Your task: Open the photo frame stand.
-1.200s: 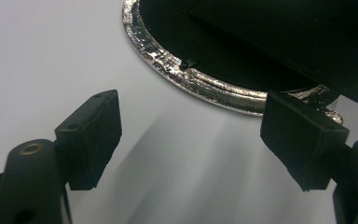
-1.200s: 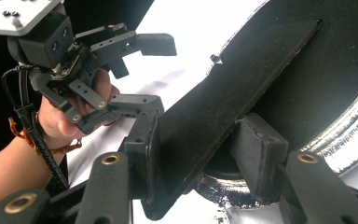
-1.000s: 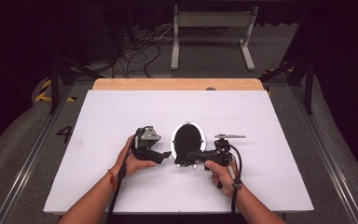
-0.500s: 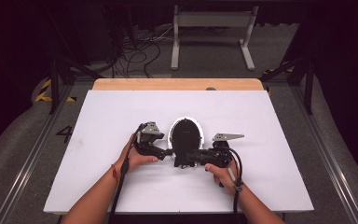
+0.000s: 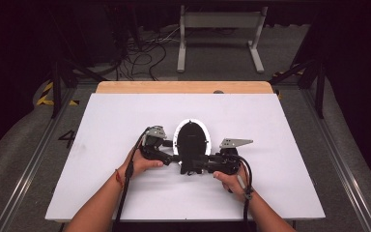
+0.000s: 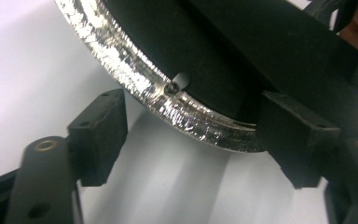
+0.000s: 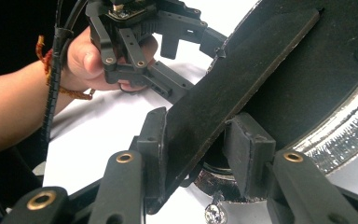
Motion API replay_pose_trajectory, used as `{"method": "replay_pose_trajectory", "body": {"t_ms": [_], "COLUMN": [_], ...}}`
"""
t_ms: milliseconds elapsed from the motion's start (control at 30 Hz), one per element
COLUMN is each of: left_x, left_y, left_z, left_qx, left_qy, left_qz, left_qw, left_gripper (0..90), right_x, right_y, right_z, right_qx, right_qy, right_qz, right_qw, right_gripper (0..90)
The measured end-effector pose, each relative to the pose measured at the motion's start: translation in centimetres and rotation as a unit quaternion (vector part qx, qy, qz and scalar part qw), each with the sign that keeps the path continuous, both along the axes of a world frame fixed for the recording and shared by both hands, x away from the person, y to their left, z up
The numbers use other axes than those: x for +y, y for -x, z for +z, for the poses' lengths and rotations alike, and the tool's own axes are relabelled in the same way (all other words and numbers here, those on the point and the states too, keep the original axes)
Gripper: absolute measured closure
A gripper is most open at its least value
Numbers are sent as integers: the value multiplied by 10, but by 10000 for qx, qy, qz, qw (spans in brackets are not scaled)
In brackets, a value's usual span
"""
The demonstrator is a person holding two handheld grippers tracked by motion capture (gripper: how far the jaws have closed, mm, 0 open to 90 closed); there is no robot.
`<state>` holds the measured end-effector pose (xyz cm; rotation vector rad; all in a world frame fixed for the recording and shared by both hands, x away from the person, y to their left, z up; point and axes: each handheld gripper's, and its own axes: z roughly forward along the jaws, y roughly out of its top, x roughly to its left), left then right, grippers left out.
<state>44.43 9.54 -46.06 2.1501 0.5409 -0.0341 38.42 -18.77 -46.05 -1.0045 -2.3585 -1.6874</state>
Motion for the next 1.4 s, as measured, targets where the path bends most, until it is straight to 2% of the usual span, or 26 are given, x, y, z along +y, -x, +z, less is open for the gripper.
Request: {"method": "replay_pose_trajectory", "body": {"t_ms": [33,133,233,333,400,467,533,600,700,767,933,1000,1133,1267,1400], "left_x": [0,1,3,3,4,5,6,7,9,8,7,7,6,7,8], "left_y": [0,1,1,4,7,10,12,14,16,19,25,28,37,40,40], "left_z": [0,2,4,8,12,17,19,19,19,21,24,24,27,26,25], "left_qx": [0,-25,-91,-300,-457,-622,-689,-741,-794,-908,-1050,-1061,-1303,-1391,-1367], "left_qy": [0,25,100,192,269,332,362,353,444,428,436,424,282,291,330], "left_qz": [0,-16,40,163,266,326,340,383,362,329,321,341,358,357,332], "left_qw": [10000,10000,9999,9992,9982,9970,9964,9959,9952,9944,9930,9929,9904,9892,9895], "left_gripper": [330,336,400,431,489,541,570,575,593,600,612,615,618,621,619], "right_x": [0,-1,-1,-1,-3,-5,-6,-7,-4,-4,-3,-2,-2,0,0], "right_y": [0,-1,0,1,-1,-2,-3,-5,-4,-4,-6,-6,-4,-1,-1], "right_z": [0,-1,2,3,4,3,1,-1,-1,0,5,7,8,11,11], "right_qx": [0,27,-103,-141,-172,-147,-30,48,-2,-33,-98,-107,-119,-173,-190], "right_qy": [0,-67,-38,5,32,16,-36,-101,-22,-24,-57,-22,-11,114,121], "right_qz": [0,37,137,131,80,21,-46,-72,-122,-174,-262,-286,-267,-237,-178], "right_qw": [10000,10000,9998,9998,9998,9999,10000,9999,9999,9998,9996,9995,9996,9995,9996], "right_gripper": [611,623,642,663,674,681,692,705,711,714,715,716,748,780,796]}}
